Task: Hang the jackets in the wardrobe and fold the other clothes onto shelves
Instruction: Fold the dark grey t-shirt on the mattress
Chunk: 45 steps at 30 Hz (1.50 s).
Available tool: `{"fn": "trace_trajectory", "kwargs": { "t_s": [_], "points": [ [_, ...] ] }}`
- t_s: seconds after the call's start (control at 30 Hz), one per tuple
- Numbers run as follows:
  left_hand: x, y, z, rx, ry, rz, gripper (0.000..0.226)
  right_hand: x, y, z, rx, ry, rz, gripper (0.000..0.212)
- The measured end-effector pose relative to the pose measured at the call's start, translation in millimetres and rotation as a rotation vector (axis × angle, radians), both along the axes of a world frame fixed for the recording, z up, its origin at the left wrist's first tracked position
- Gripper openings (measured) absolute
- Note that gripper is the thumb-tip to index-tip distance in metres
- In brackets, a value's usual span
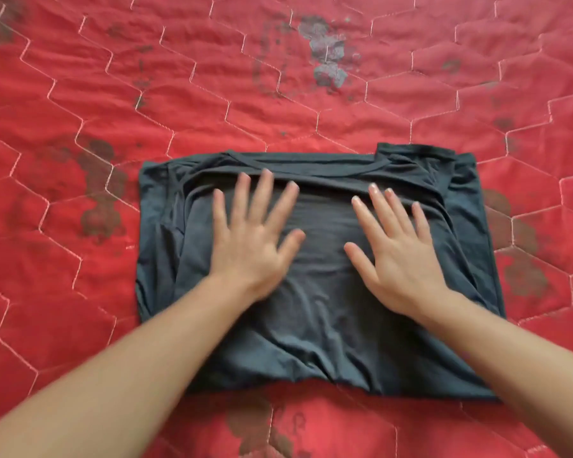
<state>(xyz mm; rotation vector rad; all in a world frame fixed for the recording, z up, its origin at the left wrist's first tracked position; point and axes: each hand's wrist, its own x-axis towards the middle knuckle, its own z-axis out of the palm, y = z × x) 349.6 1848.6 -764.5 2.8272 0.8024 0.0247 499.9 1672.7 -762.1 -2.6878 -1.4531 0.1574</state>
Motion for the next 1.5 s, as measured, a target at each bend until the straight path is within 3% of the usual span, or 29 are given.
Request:
{"fn": "trace_trajectory", "kwargs": {
  "t_s": [0.1, 0.3, 0.4, 0.47, 0.67, 0.77, 0.83, 1.07, 1.2, 1.43, 1.5],
  "points": [
    [-39, -58, -12, 0.002, 0.113, -0.068, 0.067, -10, -37, -12, -0.093, -0.012, 0.001, 0.068],
    [-74, -40, -15, 0.032, 0.127, 0.058, 0.069, 23, -86, -11, -0.039, -0.008, -0.118, 0.071],
    [-82, -87, -5, -0.030, 0.049, 0.013, 0.064, -15, -116, -6, 0.011, 0.014, 0.134, 0.071],
    [-107, -105, -8, -0.033, 0.121, -0.066, 0.066, -29, -139, -8, -0.046, 0.016, 0.344, 0.074],
    [-159, -72, -6, 0.045, 0.278, -0.190, 0.078, -1, -183, -2, -0.150, 0.029, 0.475, 0.088],
    [-159, -62, 6, 0.012, 0.188, -0.251, 0.067, 2, -190, 4, -0.007, 0.010, 0.562, 0.061],
    [-163, -60, 13, 0.089, 0.120, -0.267, 0.053, 4, -190, 9, 0.052, -0.074, 0.588, 0.048],
    [-187, -42, 15, 0.217, 0.249, -0.161, 0.048, 8, -218, 12, -0.067, -0.080, 0.506, 0.052],
    [-173, -63, 22, 0.242, 0.300, -0.088, 0.040, -21, -218, 22, -0.058, -0.005, 0.500, 0.034],
    [-123, -194, 31, -0.094, 0.016, -0.257, 0.045, -107, -178, 33, -0.127, 0.149, 0.506, 0.024],
    [-115, -217, 30, -0.137, -0.017, -0.210, 0.048, -121, -167, 40, -0.194, 0.202, 0.471, 0.018]
  ]
}}
